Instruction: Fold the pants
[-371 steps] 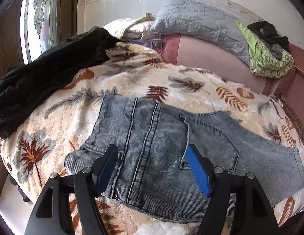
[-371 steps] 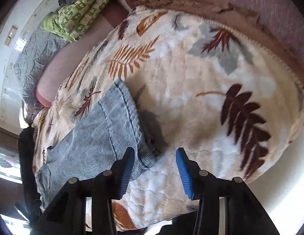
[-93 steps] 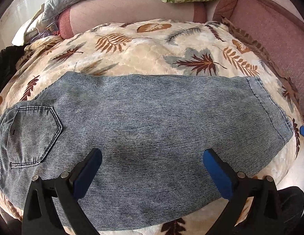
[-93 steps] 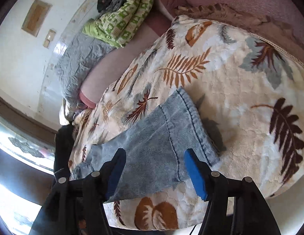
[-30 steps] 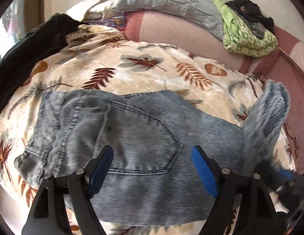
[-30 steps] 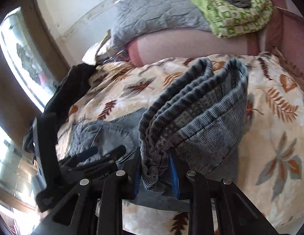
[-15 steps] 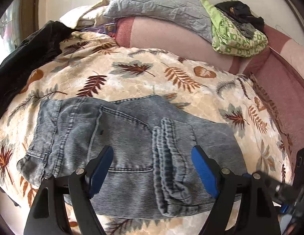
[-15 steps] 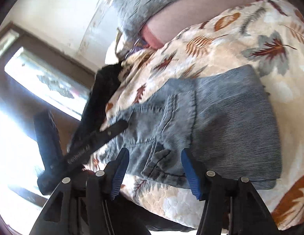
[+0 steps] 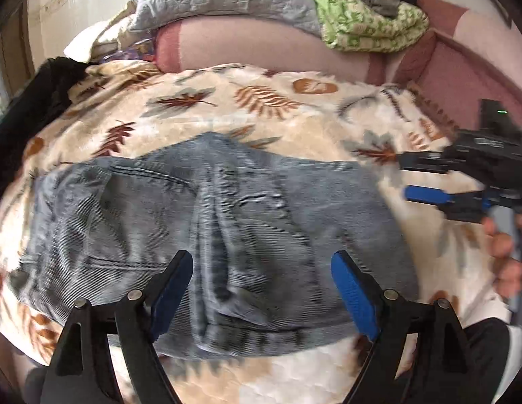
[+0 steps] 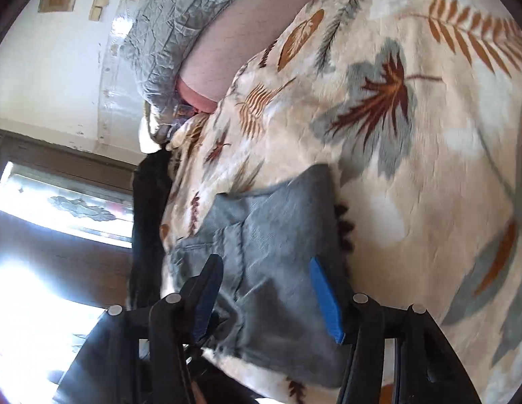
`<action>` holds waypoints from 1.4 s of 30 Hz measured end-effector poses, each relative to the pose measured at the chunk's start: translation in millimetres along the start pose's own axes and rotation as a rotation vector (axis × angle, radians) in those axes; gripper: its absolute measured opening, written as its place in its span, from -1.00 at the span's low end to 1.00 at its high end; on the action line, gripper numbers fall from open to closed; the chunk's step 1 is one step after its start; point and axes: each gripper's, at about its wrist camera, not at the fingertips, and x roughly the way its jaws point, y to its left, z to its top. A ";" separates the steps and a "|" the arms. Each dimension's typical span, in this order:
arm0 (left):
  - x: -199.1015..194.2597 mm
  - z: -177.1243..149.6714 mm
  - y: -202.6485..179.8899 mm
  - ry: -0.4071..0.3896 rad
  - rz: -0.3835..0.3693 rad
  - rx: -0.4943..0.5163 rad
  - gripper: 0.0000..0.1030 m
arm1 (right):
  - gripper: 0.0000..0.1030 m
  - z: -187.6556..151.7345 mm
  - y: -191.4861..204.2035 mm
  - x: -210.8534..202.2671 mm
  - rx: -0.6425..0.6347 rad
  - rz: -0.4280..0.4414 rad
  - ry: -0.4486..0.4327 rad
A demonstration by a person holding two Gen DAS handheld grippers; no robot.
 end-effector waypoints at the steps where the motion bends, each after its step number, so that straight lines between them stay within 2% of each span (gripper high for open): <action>1: -1.4 -5.1 -5.9 0.001 -0.061 -0.016 0.66 | 0.12 12.0 -3.1 8.7 -0.007 -0.036 0.019; 2: -1.2 -10.5 -11.5 -0.010 -0.081 -0.024 0.66 | 0.12 22.3 -5.5 18.9 -0.011 -0.044 0.051; 5: 7.6 -24.0 -18.0 -0.024 -0.031 -0.041 0.66 | 0.12 35.4 -9.6 38.8 -0.044 -0.086 0.106; 8: 23.9 -28.4 -17.3 0.020 -0.003 -0.017 0.66 | 0.07 39.4 -10.1 58.7 -0.071 -0.137 0.148; 10: 29.9 -28.7 -20.8 0.033 0.022 0.025 0.66 | -0.48 42.5 -8.1 64.9 -0.088 -0.181 0.144; 12: 31.5 -31.0 -24.1 0.037 0.042 0.052 0.66 | -0.70 42.5 1.8 58.2 -0.129 -0.201 0.093; 15: 34.1 -35.5 -28.4 0.034 0.068 0.081 0.66 | -0.72 35.7 22.6 48.0 -0.213 -0.270 0.010; 17: 35.3 -36.7 -31.8 0.034 0.086 0.105 0.67 | -0.72 29.7 20.1 71.4 -0.287 -0.406 0.057; 18: 35.0 -36.0 -33.1 0.041 0.090 0.116 0.67 | -0.62 27.6 13.9 76.5 -0.283 -0.402 0.040; 20: 27.3 -32.8 -30.0 0.035 0.057 0.112 0.67 | -0.47 29.8 5.5 65.3 -0.219 -0.298 0.004; 21: 20.7 -31.1 -25.7 0.021 0.032 0.098 0.67 | -0.20 30.4 -0.7 57.1 -0.159 -0.235 0.011; 22: 13.4 -29.1 -21.2 0.002 0.015 0.083 0.67 | 0.04 28.7 -3.9 45.8 -0.128 -0.213 0.002; 24: -4.9 -25.7 -9.2 -0.059 0.024 0.059 0.67 | 0.05 17.6 0.9 16.8 -0.154 -0.220 -0.053; 27: -20.5 -22.8 15.3 -0.110 0.071 0.014 0.67 | 0.05 -8.5 6.1 -21.9 -0.134 -0.080 -0.057; 29: -11.2 -19.4 33.5 -0.068 0.084 -0.037 0.67 | 0.06 -29.3 6.1 -31.5 -0.101 0.038 -0.016; 31: 1.9 -18.4 46.8 -0.019 0.089 -0.091 0.67 | 0.06 -48.1 -1.5 -24.1 -0.047 0.099 0.037; 32: 10.9 -19.9 48.5 0.008 0.078 -0.086 0.67 | 0.06 -56.1 -6.4 -12.0 -0.027 0.104 0.068; 33: 24.6 -22.0 47.4 0.068 0.088 -0.057 0.67 | 0.06 -63.4 -16.7 0.5 -0.012 0.076 0.113; 34: 34.7 -25.3 44.4 0.102 0.121 -0.018 0.68 | -0.11 -70.3 -30.0 14.7 0.017 0.016 0.156; 36: 31.9 -29.5 38.4 0.057 0.160 0.027 0.68 | -0.40 -73.3 -38.1 14.3 0.055 0.002 0.125; 38: 30.4 -28.5 39.5 0.061 0.155 0.005 0.68 | -0.35 -70.9 -21.1 3.1 0.020 -0.022 0.106; 39: 30.9 -27.8 41.7 0.065 0.149 -0.012 0.68 | -0.25 -69.1 -9.0 -2.1 -0.021 -0.026 0.092; 41: 34.2 -28.1 41.3 0.071 0.153 -0.008 0.68 | -0.17 -67.5 12.7 -5.7 -0.070 0.013 0.082; 42: 35.6 -29.3 38.5 0.071 0.165 0.013 0.69 | -0.01 -65.9 19.1 -3.3 -0.081 0.036 0.084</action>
